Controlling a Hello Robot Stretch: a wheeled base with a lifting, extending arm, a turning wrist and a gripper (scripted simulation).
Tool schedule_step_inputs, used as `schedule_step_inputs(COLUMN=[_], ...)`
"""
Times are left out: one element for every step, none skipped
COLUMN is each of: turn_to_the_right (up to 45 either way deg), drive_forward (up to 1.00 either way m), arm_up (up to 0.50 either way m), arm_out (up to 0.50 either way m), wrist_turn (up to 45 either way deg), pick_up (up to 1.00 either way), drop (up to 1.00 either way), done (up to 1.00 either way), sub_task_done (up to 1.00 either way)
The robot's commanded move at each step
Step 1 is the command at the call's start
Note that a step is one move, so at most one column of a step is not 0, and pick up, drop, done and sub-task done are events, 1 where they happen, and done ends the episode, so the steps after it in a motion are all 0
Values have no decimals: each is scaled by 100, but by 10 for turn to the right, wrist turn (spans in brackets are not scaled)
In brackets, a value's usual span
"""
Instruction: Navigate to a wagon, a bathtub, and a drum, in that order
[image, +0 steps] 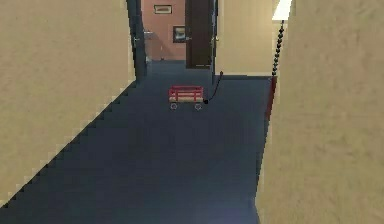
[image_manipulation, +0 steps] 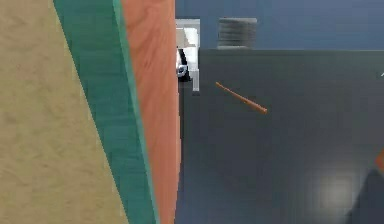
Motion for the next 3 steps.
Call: schedule_step_inputs(turn_to_the_right=[-150,0,0], drive_forward=[0,100,100], arm_up=[0,0,0], arm_out=[0,0,0], wrist_turn=[0,0,0], pick_up=[0,0,0], drop=[0,0,0], done=[0,0,0], sub_task_done=[0,0,0])
